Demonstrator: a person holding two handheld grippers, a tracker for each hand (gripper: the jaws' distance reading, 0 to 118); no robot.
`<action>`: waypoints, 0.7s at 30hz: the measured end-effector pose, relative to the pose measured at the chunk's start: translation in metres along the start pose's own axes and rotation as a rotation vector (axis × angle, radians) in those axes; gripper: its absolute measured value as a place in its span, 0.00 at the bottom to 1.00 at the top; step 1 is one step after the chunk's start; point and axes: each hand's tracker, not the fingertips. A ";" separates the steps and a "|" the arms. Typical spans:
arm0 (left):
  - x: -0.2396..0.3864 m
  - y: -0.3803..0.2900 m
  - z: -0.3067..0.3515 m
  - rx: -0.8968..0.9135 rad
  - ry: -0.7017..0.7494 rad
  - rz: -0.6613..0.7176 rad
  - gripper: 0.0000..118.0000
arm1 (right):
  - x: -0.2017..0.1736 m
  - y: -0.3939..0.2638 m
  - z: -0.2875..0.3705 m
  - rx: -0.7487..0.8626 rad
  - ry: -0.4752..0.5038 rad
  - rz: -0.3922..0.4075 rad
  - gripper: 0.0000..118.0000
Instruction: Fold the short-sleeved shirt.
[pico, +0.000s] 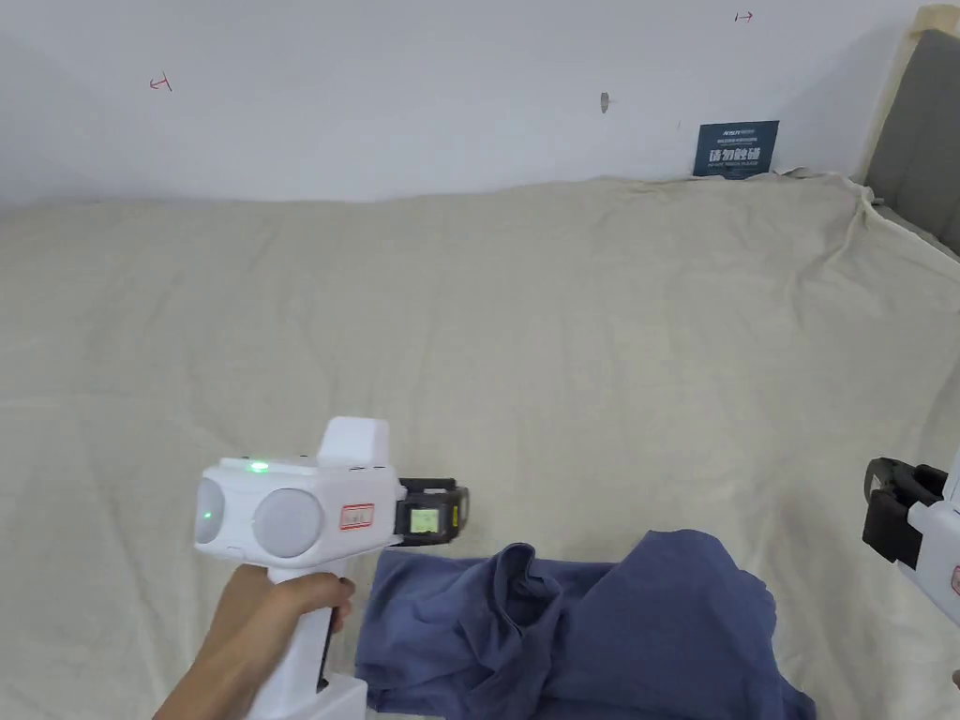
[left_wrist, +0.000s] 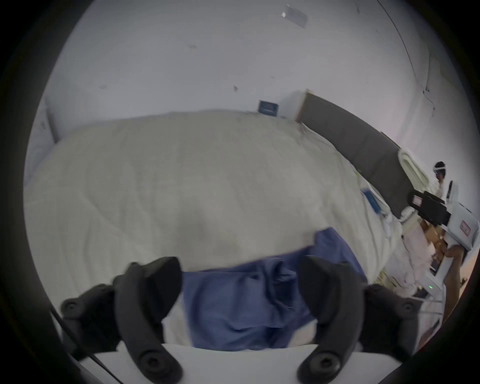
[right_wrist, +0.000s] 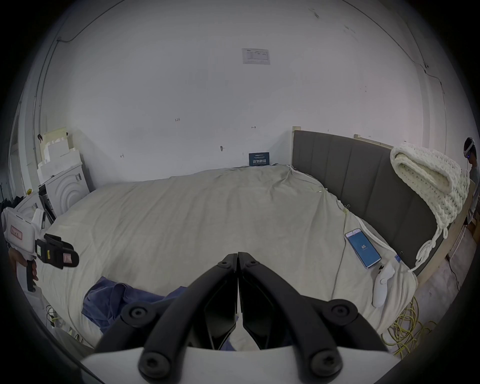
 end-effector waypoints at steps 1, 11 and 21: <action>-0.008 -0.003 0.003 0.021 0.018 0.027 0.58 | -0.001 0.000 0.000 0.002 0.003 0.000 0.00; -0.045 -0.051 -0.022 -0.066 0.079 0.073 0.00 | -0.007 0.002 -0.001 0.007 0.015 0.004 0.00; 0.025 -0.084 -0.059 -0.167 -0.006 -0.001 0.00 | 0.005 -0.002 0.002 -0.010 -0.006 -0.003 0.00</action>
